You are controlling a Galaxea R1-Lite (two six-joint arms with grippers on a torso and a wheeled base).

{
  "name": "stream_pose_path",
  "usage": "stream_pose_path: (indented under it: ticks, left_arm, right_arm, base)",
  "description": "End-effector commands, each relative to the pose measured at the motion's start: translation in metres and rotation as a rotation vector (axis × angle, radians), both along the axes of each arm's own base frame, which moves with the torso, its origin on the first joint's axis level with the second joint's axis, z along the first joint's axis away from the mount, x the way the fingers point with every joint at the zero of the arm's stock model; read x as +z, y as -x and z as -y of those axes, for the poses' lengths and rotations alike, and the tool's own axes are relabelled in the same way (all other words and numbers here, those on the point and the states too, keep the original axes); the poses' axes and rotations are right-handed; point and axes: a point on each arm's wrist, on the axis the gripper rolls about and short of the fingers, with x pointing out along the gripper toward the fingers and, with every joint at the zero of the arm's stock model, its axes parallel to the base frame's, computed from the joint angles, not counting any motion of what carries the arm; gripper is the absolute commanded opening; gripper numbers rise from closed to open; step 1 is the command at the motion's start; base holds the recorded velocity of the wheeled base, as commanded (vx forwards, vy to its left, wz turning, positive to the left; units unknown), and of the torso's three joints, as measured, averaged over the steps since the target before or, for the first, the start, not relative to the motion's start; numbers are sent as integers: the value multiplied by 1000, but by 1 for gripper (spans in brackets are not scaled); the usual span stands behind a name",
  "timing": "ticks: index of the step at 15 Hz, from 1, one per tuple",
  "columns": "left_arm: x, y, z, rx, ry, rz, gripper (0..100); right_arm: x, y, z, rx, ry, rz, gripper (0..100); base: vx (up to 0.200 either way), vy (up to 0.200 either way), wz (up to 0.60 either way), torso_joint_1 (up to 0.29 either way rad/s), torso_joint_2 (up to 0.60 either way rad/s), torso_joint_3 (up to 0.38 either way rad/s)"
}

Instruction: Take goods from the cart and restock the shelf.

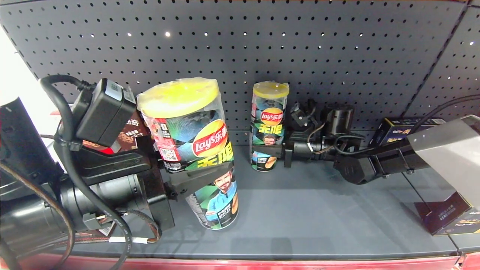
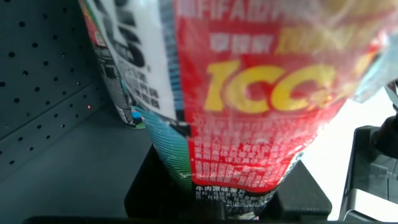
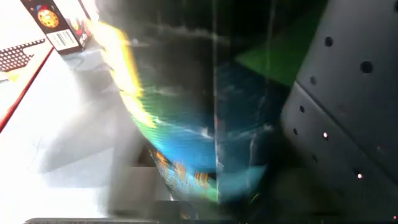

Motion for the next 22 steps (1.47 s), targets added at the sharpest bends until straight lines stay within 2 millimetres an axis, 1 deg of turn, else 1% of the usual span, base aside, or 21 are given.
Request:
stream_pose_path:
  ticks: [1,2,3,4,5,7,8,10,11,12,13,15,17,18,20,22]
  left_arm:
    - [-1,0,0,2,-3,-4,0]
    - [-1,0,0,2,-3,-4,0]
    - [-2,-1,-2,9,-3,-4,0]
    - [-2,-2,-3,16,-4,-2,0]
    - [-2,-3,-4,19,-4,-2,0]
    - [-2,-3,-5,22,-4,-2,0]
    - [-1,-3,-5,22,-2,0,0]
    - [-1,-2,-5,22,-3,-1,0]
    - [-1,-2,-5,22,-3,-1,0]
    - [-1,-2,-5,25,-2,0,0]
    - [0,-2,-5,24,-1,2,0]
    - [1,-1,-6,27,3,3,0]
    - [1,-1,-6,27,3,3,0]
    - [1,-1,-6,28,4,4,0]
    - [2,-2,-6,30,6,8,0]
    - [2,-2,-7,36,5,5,0]
  right_arm:
    - [3,1,0,1,-2,5,0]
    - [2,1,0,1,-2,3,0]
    - [9,5,1,3,-7,14,0]
    - [20,14,3,8,-14,30,0]
    - [25,21,5,5,-17,35,0]
    - [33,39,8,3,-19,39,0]
    - [38,56,7,-15,-20,41,0]
    - [36,82,4,-9,-15,31,0]
    - [36,83,4,-6,-15,33,0]
    - [28,103,3,-5,-19,41,0]
    - [25,108,3,-6,-22,45,0]
    - [13,128,8,-2,-30,57,0]
    - [5,148,14,14,-20,42,0]
    - [1,153,16,14,-14,35,0]
    - [-12,171,22,28,11,2,0]
    - [-23,175,26,27,29,0,0]
  base:
    - [0,0,0,0,0,0]
    - [0,0,0,0,0,0]
    - [0,0,0,0,0,0]
    - [0,0,0,0,0,0]
    - [0,0,0,0,0,0]
    - [0,0,0,0,0,0]
    - [0,0,0,0,0,0]
    - [0,0,0,0,0,0]
    - [0,0,0,0,0,0]
    - [0,0,0,0,0,0]
    - [0,0,0,0,0,0]
    - [0,0,0,0,0,0]
    - [0,0,0,0,0,0]
    - [0,0,0,0,0,0]
    - [0,0,0,0,0,0]
    - [0,0,0,0,0,0]
